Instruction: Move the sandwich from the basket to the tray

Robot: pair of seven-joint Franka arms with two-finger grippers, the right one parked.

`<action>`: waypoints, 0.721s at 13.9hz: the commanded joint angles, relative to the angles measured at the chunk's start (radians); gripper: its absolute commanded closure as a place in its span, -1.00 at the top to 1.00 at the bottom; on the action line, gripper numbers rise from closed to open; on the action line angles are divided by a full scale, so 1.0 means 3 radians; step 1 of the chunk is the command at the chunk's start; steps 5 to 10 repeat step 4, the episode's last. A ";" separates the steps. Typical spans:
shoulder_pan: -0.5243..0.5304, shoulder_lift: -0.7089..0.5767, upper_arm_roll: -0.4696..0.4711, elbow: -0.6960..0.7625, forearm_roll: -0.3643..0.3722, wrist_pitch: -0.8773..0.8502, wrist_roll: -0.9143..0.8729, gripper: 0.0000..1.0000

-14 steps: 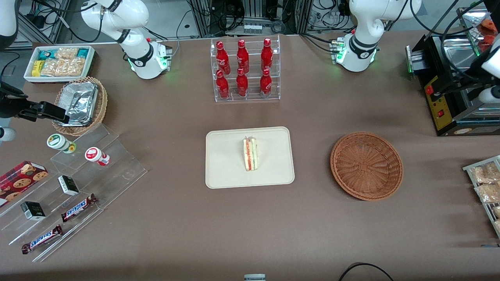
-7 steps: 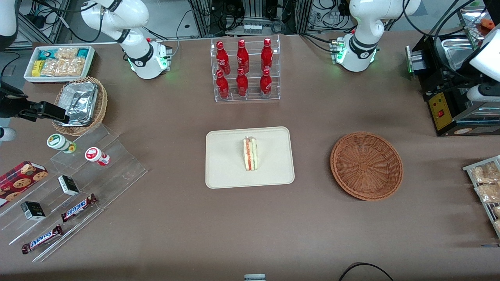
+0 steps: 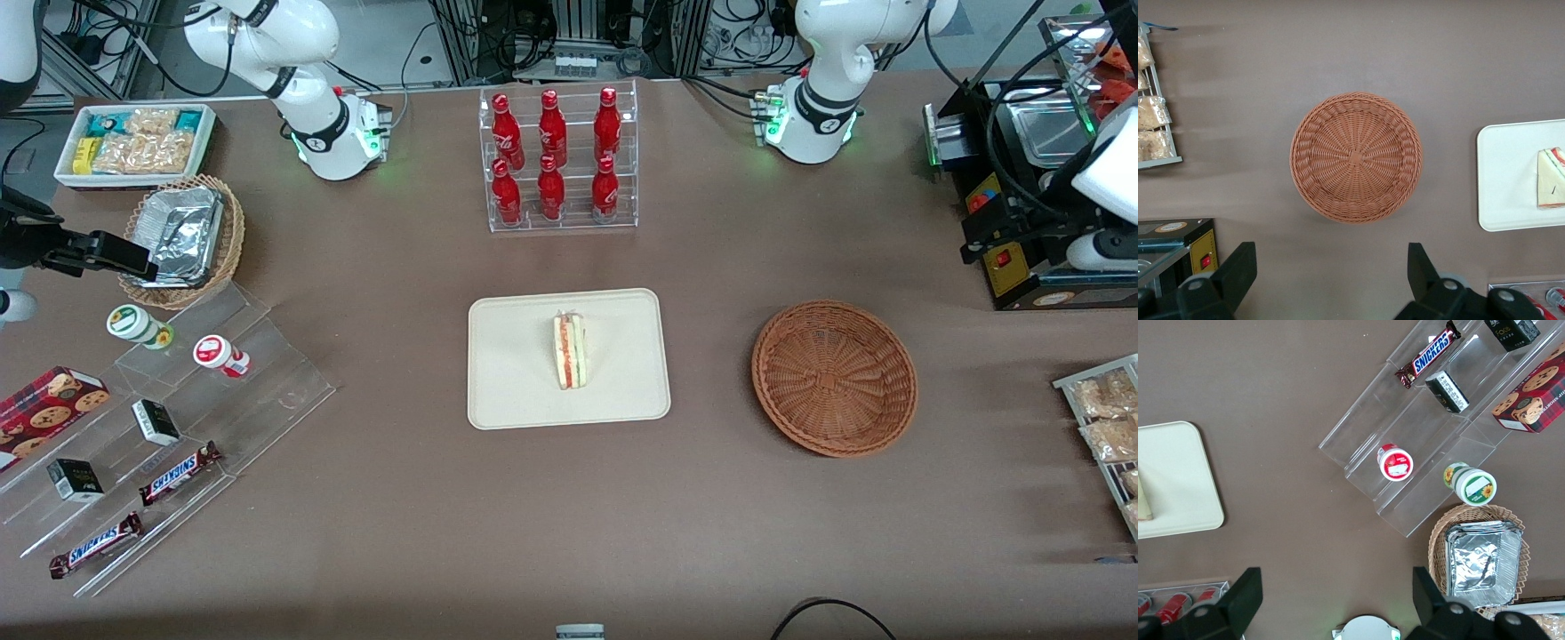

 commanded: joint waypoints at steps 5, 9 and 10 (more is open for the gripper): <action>-0.0048 0.0045 0.0064 0.0152 0.0079 -0.0053 0.0045 0.99; -0.0048 0.0045 0.0064 0.0152 0.0079 -0.0053 0.0045 0.99; -0.0048 0.0045 0.0064 0.0152 0.0079 -0.0053 0.0045 0.99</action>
